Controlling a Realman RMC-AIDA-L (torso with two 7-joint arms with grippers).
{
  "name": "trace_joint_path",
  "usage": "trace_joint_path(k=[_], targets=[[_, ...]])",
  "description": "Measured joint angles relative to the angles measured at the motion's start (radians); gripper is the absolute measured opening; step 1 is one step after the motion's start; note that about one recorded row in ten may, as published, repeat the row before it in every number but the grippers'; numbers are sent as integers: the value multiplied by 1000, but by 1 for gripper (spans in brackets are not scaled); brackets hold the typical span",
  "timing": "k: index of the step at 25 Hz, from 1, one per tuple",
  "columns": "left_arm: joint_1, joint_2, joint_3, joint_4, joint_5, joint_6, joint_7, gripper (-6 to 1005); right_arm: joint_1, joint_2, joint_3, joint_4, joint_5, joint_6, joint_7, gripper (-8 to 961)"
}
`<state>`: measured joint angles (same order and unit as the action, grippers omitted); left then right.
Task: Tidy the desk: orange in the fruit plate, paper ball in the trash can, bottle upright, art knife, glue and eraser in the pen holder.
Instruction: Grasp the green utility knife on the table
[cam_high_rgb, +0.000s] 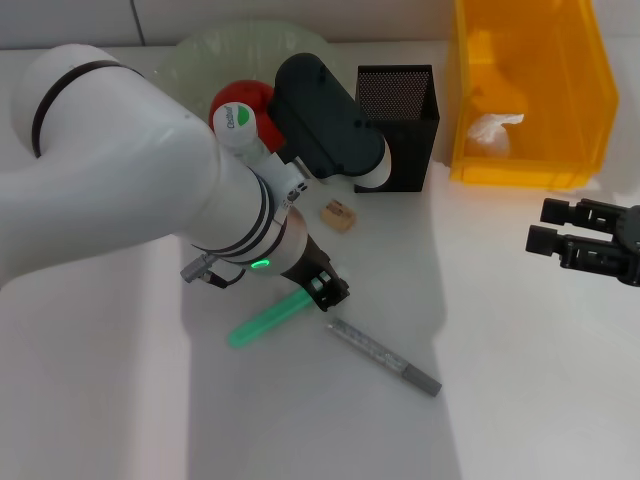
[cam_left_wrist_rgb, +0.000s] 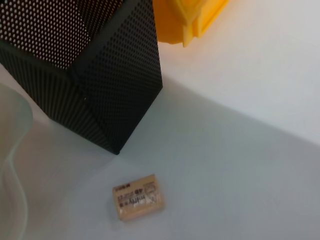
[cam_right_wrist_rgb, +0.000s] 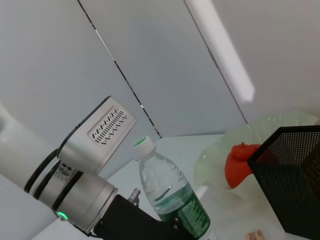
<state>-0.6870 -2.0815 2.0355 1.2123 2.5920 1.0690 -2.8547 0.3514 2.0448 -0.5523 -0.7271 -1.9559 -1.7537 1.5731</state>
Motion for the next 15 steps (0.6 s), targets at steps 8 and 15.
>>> trace_joint_path(k=[8, 15], targets=[[-2, 0, 2, -2, -5, 0, 0, 313, 2, 0, -2, 0, 0, 13, 0, 738], [-2, 0, 14, -4, -20, 3, 0, 277, 3, 0, -3, 0, 0, 13, 0, 738]])
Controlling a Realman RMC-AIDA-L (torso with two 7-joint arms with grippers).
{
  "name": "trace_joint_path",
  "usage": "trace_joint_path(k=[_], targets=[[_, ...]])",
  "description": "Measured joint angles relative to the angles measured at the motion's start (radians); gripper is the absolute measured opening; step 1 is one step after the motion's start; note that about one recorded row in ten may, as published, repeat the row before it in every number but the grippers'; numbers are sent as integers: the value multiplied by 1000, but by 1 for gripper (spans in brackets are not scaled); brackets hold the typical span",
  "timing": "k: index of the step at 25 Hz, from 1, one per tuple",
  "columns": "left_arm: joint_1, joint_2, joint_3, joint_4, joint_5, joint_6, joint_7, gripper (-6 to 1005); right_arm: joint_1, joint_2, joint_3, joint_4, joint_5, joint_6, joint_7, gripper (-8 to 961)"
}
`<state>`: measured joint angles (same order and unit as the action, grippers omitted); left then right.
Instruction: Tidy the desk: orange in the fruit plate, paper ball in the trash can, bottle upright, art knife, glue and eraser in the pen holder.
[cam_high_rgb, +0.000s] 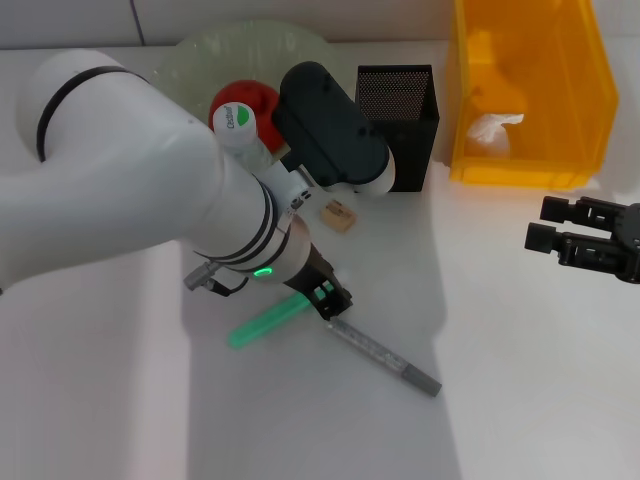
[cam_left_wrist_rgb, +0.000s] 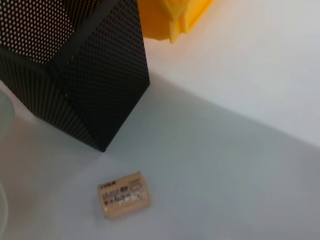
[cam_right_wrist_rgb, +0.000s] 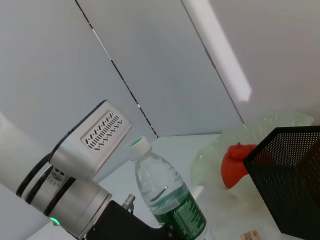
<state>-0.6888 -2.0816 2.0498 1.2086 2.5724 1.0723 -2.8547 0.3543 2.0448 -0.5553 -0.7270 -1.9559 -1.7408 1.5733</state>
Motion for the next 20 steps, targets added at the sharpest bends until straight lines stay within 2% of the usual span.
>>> trace_joint_path(k=[15, 20], targets=[[11, 0, 4, 4, -8, -4, -1, 202, -9, 3, 2, 1, 0, 0, 0, 739], [22, 0, 0, 39, -12, -4, 0, 198, -9, 5, 6, 1, 0, 0, 0, 739]])
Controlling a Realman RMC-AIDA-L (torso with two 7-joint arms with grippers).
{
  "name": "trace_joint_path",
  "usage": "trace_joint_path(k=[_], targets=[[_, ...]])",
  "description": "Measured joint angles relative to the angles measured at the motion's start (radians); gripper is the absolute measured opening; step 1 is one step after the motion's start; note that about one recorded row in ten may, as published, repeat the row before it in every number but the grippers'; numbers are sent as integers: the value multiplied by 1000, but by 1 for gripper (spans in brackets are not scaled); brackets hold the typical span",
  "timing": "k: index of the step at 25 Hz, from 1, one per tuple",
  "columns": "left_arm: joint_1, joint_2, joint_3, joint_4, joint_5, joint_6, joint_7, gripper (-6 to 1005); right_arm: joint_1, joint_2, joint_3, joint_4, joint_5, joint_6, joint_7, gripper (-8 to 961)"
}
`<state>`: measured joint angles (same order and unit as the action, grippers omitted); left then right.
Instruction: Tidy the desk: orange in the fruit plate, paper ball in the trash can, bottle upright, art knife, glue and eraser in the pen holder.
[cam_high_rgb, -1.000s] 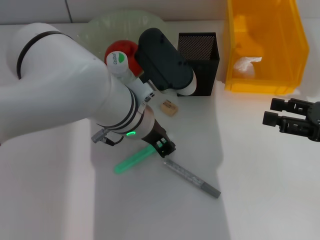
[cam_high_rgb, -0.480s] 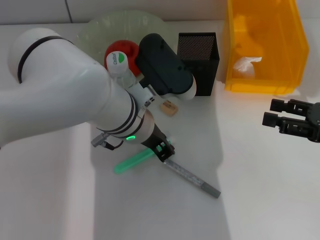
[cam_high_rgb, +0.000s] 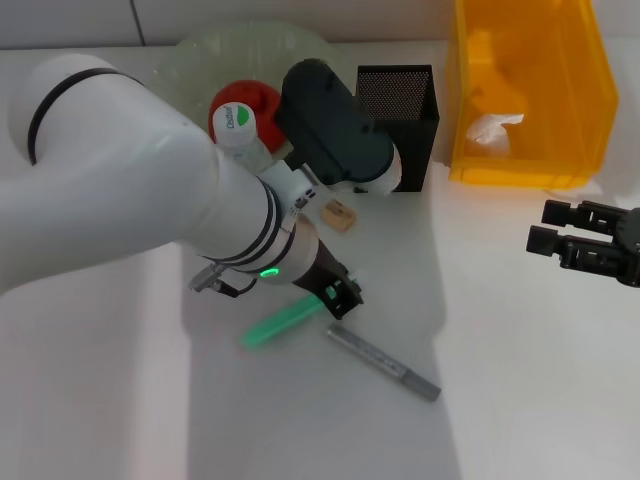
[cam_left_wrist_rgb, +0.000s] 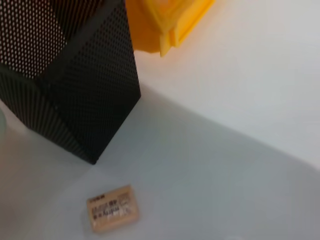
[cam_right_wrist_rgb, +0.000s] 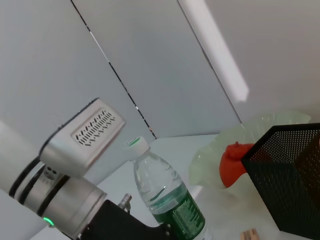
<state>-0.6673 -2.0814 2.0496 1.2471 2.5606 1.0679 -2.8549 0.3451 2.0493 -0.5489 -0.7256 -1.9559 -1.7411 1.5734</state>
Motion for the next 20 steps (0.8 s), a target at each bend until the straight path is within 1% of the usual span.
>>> trace_joint_path(k=[1, 2, 3, 5, 6, 7, 10, 11, 13, 14, 15, 16, 17, 20], targets=[[12, 0, -5, 38, -1, 0, 0, 197, 0, 0, 0, 0, 0, 0, -5, 739], [12, 0, -5, 38, -1, 0, 0, 196, 0, 0, 0, 0, 0, 0, -5, 739], [20, 0, -10, 77, -1, 0, 1, 195, 0, 1, 1, 8, 0, 0, -11, 739], [24, 0, -12, 92, -1, 0, 1, 193, 0, 0, 1, 13, 0, 0, -14, 739], [30, 1, -26, 137, -3, -3, 1, 193, 1, -2, 5, 28, 3, 0, -22, 739], [30, 1, -26, 137, -3, -3, 1, 193, 1, -2, 5, 28, 3, 0, -22, 739], [37, 1, -49, 184, -39, -19, 11, 194, 1, -4, 22, 38, 5, 1, -31, 739], [41, 2, -75, 210, -100, -37, 41, 194, 1, -4, 40, 41, 6, 1, -38, 739], [48, 3, -109, 220, -178, -55, 88, 194, 3, -4, 54, 42, 6, 1, -40, 739], [48, 3, -109, 220, -178, -55, 88, 194, 3, -4, 54, 42, 6, 1, -40, 739], [53, 3, -129, 220, -225, -65, 120, 194, 3, -5, 58, 42, 7, 2, -41, 739], [63, 3, -168, 213, -336, -88, 196, 193, 4, -6, 62, 43, 7, 2, -43, 739], [63, 3, -168, 213, -336, -88, 196, 193, 5, -6, 63, 43, 7, 2, -45, 739], [77, 5, -216, 185, -507, -118, 326, 193, 5, -6, 63, 43, 8, 2, -53, 738]])
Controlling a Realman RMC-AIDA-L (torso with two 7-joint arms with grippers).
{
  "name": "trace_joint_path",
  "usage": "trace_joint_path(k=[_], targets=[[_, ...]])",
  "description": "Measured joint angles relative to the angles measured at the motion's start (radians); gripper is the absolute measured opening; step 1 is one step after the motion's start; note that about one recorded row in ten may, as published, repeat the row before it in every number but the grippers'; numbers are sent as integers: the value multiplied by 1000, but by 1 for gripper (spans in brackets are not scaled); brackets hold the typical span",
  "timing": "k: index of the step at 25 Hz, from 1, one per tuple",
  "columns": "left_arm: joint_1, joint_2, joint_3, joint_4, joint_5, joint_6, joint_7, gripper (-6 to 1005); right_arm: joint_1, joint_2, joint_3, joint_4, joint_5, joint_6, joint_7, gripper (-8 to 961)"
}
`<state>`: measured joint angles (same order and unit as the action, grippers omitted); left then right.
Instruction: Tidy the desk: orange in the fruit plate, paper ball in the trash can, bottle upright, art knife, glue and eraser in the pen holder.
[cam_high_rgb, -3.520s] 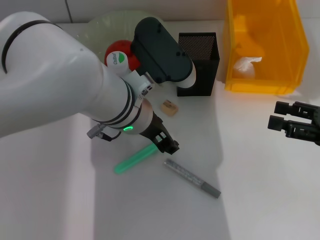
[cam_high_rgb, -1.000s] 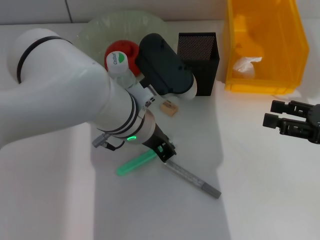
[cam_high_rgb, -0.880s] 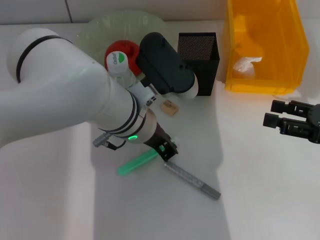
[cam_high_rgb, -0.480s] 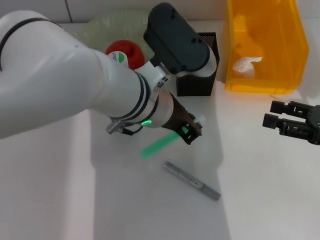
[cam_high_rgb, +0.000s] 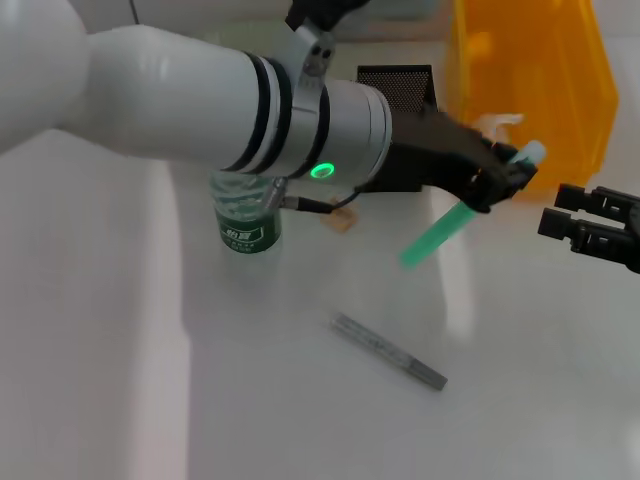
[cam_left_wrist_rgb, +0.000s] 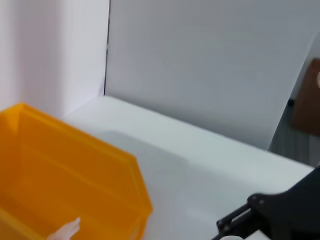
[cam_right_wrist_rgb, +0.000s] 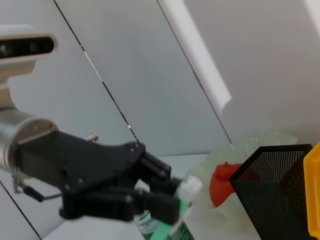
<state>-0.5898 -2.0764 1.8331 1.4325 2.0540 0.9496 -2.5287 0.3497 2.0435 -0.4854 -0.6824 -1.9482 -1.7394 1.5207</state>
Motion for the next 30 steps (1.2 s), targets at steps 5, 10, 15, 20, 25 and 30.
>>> trace_joint_path(k=[5, 10, 15, 20, 25, 30], targets=[[45, 0, -21, -39, -254, -56, 231, 194, -4, 6, 1, 0, 0, 1, -12, 738], [80, 2, -37, -95, -490, -67, 440, 193, -4, 7, 2, 0, 0, 2, -12, 738], [88, 3, -56, -160, -633, -50, 556, 193, -5, 7, 2, 0, 0, 7, -13, 738], [88, 0, -57, -207, -709, -44, 637, 193, -4, 7, 3, 9, 0, 12, -13, 738], [80, -1, -55, -297, -844, -36, 785, 194, -5, 9, 21, 15, 0, 12, -15, 737], [84, -3, -56, -365, -974, -31, 937, 194, -5, 10, 88, 36, 0, 6, -27, 737]])
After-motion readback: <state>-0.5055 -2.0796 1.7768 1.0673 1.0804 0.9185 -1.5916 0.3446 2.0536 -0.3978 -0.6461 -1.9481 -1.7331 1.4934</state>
